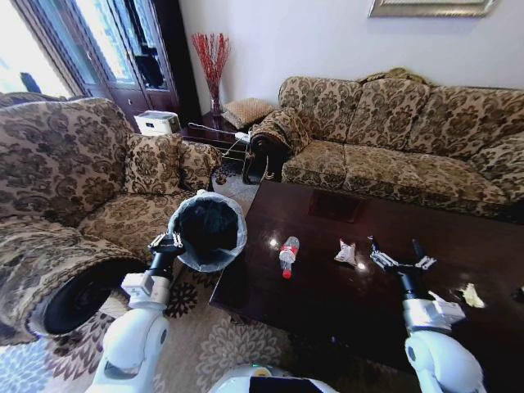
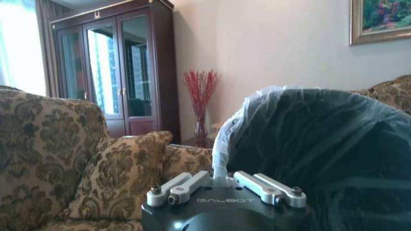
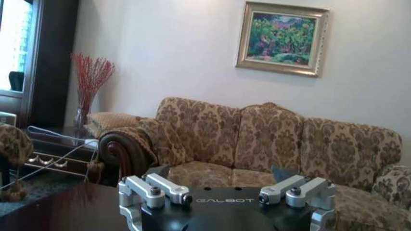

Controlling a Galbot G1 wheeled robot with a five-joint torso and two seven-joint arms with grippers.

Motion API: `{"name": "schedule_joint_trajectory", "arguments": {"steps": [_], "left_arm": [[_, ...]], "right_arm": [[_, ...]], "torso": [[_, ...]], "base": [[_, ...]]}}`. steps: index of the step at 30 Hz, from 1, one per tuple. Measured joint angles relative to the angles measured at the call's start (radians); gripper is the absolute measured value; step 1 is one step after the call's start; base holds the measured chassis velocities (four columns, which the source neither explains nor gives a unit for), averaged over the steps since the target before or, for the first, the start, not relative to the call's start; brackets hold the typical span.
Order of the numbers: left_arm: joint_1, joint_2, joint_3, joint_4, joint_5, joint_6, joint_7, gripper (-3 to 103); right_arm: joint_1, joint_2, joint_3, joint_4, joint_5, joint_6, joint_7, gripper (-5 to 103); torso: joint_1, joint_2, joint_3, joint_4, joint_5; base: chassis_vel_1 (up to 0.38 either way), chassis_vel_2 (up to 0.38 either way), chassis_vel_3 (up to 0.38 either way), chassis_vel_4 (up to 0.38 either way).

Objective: Move to the front of the table and place the trash on the table into the trash bin.

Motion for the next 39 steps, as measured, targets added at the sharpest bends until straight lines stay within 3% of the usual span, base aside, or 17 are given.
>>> {"name": "schedule_joint_trajectory", "arguments": {"steps": [3, 8, 11, 22, 29, 32, 39], "left_arm": [[0.002, -0.008, 0.003, 0.059, -0.001, -0.074, 0.002, 2], [-0.001, -0.006, 0.008, 0.064, -0.004, -0.095, 0.001, 2], [-0.006, -0.001, 0.008, 0.064, -0.003, -0.096, -0.013, 2], [-0.024, 0.016, -0.023, 0.042, -0.004, -0.102, -0.051, 2], [-0.031, 0.050, -0.043, 0.040, -0.028, -0.046, -0.054, 2], [-0.028, 0.077, -0.041, 0.024, -0.067, 0.013, -0.071, 2], [-0.030, 0.087, -0.038, 0.017, -0.097, 0.046, -0.082, 2]], "right_arm": [[0.022, 0.016, -0.099, -0.016, -0.059, -0.026, 0.010, 100], [0.055, 0.038, -0.236, -0.033, -0.137, -0.064, 0.022, 100], [0.066, 0.040, -0.252, -0.008, -0.131, -0.072, 0.021, 100], [0.072, 0.068, -0.336, -0.081, -0.072, -0.069, 0.035, 100], [0.153, 0.083, -0.494, -0.233, -0.062, -0.043, 0.077, 100], [0.189, 0.095, -0.576, -0.273, -0.076, -0.045, 0.107, 100], [0.197, 0.103, -0.627, -0.280, -0.096, -0.089, 0.147, 100]], "torso": [[0.000, 0.000, 0.000, 0.0006, -0.0004], [0.000, 0.000, 0.000, 0.0005, 0.0008], [0.000, 0.000, 0.000, 0.0008, -0.0010], [0.000, 0.000, 0.000, 0.0004, 0.0000], [0.000, 0.000, 0.000, 0.0004, -0.0002], [0.000, 0.000, 0.000, 0.0005, -0.0002], [0.000, 0.000, 0.000, 0.0003, -0.0001]], "base": [[0.000, 0.000, 0.000, 0.000], [0.000, 0.000, 0.000, 0.000], [0.000, 0.000, 0.000, 0.000], [0.000, 0.000, 0.000, 0.000], [0.000, 0.000, 0.000, 0.000], [0.000, 0.000, 0.000, 0.000], [0.000, 0.000, 0.000, 0.000]]}}
